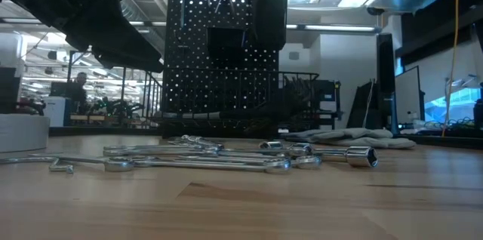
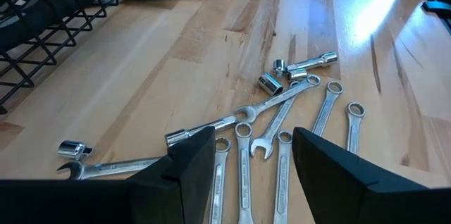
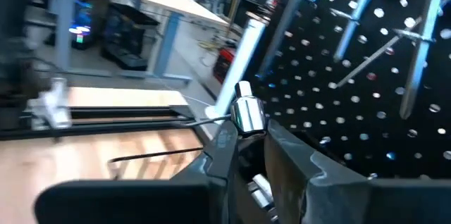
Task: Hang tools onto peg board
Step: Put the socket adapter into the left black bin on the peg board
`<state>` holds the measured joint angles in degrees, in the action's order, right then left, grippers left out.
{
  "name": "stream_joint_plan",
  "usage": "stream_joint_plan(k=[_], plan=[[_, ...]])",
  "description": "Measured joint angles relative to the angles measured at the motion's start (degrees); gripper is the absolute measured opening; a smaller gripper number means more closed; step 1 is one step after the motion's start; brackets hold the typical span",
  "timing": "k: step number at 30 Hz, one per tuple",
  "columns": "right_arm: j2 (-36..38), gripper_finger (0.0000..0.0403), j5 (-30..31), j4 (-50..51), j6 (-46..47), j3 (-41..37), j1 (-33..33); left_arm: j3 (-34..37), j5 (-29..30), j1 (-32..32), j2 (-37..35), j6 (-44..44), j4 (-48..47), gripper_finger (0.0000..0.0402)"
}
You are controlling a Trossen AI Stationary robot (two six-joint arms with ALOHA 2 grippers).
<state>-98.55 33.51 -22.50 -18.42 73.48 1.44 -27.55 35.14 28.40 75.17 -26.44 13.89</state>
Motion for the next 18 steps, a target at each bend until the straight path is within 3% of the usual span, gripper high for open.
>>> stream_joint_plan(k=[8,18], plan=[[-3.1,0.0068,0.0,0.4,1.5,3.2,5.2,0.0,0.0,0.0,0.0,-0.1,0.0,0.0182],[-2.8,0.0188,1.6,3.4,3.0,3.3,4.2,0.0,0.0,0.0,0.0,-0.1,0.0,0.0182]])
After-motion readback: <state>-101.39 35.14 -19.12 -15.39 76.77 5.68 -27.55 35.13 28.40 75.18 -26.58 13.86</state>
